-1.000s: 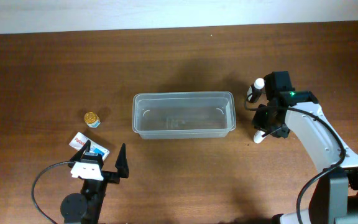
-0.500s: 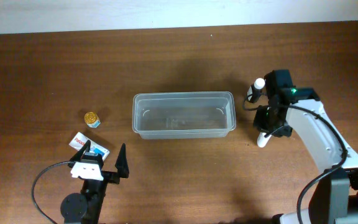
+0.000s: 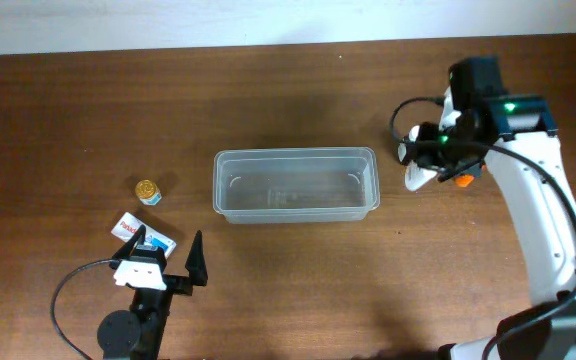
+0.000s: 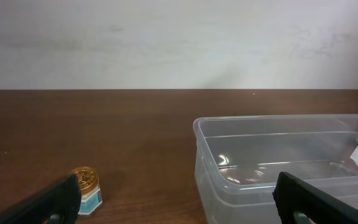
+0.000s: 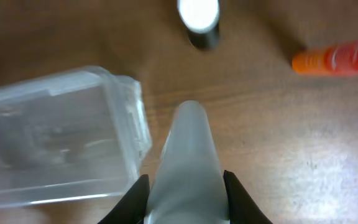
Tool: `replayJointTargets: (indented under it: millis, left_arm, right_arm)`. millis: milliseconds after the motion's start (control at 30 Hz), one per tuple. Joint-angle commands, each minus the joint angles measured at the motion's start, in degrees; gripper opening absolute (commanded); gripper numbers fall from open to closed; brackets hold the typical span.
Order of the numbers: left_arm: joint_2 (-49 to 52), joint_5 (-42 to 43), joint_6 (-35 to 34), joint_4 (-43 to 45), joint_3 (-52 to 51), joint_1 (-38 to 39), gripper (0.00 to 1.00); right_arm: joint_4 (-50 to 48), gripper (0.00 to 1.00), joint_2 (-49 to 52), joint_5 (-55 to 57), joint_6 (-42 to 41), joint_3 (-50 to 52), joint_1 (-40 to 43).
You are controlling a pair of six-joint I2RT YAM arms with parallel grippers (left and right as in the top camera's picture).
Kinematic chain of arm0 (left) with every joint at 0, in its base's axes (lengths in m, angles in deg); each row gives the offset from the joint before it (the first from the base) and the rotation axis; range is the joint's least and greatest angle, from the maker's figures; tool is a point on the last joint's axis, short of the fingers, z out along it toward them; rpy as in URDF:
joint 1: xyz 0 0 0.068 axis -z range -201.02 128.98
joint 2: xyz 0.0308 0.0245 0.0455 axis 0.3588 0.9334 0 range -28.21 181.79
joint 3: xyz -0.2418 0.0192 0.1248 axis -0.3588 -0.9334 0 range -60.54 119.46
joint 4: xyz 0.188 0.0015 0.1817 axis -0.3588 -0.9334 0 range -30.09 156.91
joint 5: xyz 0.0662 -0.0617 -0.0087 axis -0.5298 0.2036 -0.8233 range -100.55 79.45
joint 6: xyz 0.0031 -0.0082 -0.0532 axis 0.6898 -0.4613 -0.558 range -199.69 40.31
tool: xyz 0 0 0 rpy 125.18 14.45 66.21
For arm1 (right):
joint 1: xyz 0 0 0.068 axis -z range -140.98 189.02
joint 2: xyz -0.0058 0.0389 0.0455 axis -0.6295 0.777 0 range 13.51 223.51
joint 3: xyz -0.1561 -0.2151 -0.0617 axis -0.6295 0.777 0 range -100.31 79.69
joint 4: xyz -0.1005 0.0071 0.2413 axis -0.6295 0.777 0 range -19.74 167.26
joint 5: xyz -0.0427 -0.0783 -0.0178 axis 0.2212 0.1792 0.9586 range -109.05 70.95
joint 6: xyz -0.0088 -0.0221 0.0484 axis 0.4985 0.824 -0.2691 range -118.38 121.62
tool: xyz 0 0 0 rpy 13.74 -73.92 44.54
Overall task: Pack container
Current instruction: 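Lift the lotion bottle and carry it over the container's right end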
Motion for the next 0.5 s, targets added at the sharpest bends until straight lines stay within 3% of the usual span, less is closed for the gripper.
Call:
replayJointTargets:
  millis: [0,200,467]
  left_arm:
    - [-0.5,-0.26,-0.13,-0.22,-0.22,-0.33,0.99]
    - [-0.5,-0.26,-0.13,-0.22,-0.2,-0.33,0.99]
    - [-0.5,-0.26,-0.13,-0.22,-0.2,-0.33,0.99]
  right_arm:
    - [-0.22,0.11,-0.81,-2.84,4.61,-4.44,-2.34]
    - [-2.73,0.11,-1.14,-2.54,9.92,-5.35,-10.05]
    - [-4.96,0.11,-0.66,7.72,8.15,-5.33,-19.65]
